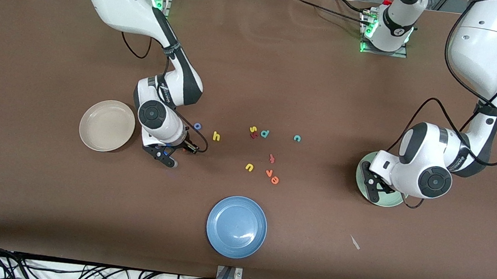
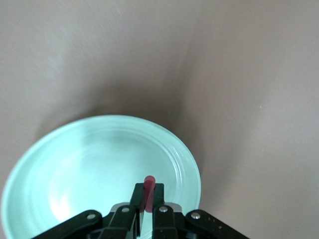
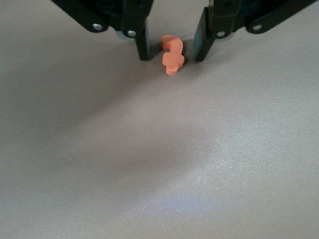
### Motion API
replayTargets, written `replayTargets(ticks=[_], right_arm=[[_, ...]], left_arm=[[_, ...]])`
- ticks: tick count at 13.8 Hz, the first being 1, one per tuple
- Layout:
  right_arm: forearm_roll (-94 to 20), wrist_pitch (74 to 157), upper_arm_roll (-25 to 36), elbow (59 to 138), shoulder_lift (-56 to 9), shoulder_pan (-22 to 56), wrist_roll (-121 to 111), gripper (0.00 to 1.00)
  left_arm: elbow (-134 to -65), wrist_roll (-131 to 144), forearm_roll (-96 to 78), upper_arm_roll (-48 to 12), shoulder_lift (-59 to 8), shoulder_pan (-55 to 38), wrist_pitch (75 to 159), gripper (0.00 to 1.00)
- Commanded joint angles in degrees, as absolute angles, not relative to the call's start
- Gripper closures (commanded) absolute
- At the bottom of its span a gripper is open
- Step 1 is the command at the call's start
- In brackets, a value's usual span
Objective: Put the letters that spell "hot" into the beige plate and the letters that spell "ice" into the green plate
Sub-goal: 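Drop the pink stick on the green plate while the right gripper lifts the t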
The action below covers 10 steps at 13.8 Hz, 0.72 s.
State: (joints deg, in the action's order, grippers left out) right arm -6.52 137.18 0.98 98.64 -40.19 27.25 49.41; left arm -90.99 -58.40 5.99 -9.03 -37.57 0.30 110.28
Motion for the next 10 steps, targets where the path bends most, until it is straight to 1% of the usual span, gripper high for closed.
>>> replayTargets(ticks=[1, 2, 5, 6, 7, 8, 10], right_arm=[[-7.29, 140.36, 0.70, 102.66, -38.58, 27.42, 48.52, 0.64], [-7.29, 140.36, 0.70, 102.66, -38.58, 27.42, 48.34, 0.65], [-7.29, 140.71, 0.70, 102.66, -38.76, 27.42, 47.81, 0.73], [-7.29, 140.71, 0.70, 102.66, -38.76, 27.42, 47.81, 0.80], [-7.29, 140.71, 0.70, 102.66, -38.76, 27.42, 47.81, 0.83], [-7.29, 140.71, 0.70, 102.66, -38.76, 27.42, 47.73, 0.89], [-7.29, 140.63, 0.70, 102.48, -38.76, 27.42, 47.64, 0.98]], left_arm=[[-92.11, -59.33, 4.75, -9.76, -36.83, 0.70, 110.48, 0.53], [-92.02, -59.50, 4.83, -9.76, -36.74, 0.70, 110.57, 0.01], [-91.06, -58.63, 4.75, -11.68, -35.43, 0.01, 110.57, 0.00], [-90.79, -56.45, 4.75, -11.86, -35.07, -0.96, 110.57, 0.00], [-90.09, -52.68, 4.66, -11.87, -35.07, -2.45, 110.57, 0.00], [-89.91, -48.12, 4.66, -11.87, -35.07, -4.11, 110.57, 0.00], [-88.78, -36.36, 4.66, -11.87, -35.24, -6.93, 110.57, 0.00]])
